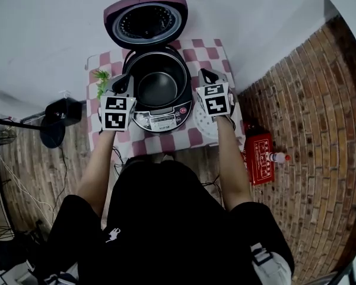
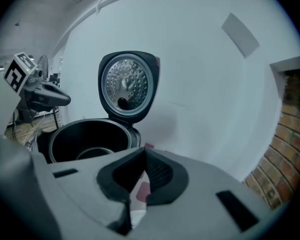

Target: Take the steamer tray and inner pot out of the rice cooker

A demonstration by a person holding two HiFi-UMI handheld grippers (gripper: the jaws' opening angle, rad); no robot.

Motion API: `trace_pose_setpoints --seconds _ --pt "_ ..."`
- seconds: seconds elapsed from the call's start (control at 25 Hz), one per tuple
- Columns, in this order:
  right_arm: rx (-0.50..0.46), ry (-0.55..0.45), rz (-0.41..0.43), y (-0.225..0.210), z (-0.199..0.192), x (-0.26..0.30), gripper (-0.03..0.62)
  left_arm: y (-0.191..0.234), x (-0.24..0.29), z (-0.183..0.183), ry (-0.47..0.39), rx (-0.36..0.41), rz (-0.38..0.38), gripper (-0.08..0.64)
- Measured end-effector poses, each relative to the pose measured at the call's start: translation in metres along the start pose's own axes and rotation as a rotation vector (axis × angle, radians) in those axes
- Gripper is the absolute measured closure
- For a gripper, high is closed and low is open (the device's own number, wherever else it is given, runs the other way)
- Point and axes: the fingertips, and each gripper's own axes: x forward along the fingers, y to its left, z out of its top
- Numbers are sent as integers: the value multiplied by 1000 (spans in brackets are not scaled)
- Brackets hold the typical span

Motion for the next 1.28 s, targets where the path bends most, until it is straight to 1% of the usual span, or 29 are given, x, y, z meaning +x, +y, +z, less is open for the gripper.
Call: trace_pose_setpoints --seconds 0.08,0.2,0.32,0.4,0.52,0.64,0.8,0.88,0.92,1.08,1.28 --pt "-34 6 25 7 8 10 590 9 4 -5 19 -4 13 553" --pt "-85 21 54 17 16 24 589 18 14 -14 50 -19 13 517" --pt "-133 46 89 27 21 37 580 24 25 -23 91 -33 -2 461" --pt "-161 63 119 34 23 47 568 25 36 -29 125 -39 -30 409" --pt "-198 91 168 44 23 63 519 24 51 -38 177 -43 -71 338" --pt "-231 125 208 50 22 77 462 26 64 -47 225 -32 -80 298" --pt "-291 193 247 57 16 97 367 31 77 -54 256 -22 -85 256" --pt "-317 240 257 59 11 106 320 31 84 -58 278 -10 -96 235" --pt "-330 262 257 59 8 110 309 29 86 -61 295 0 -102 226" --pt "-398 339 241 59 0 125 290 29 93 -71 359 54 -97 217" --pt "-468 394 228 65 -7 141 288 29 105 -81 419 125 -87 218"
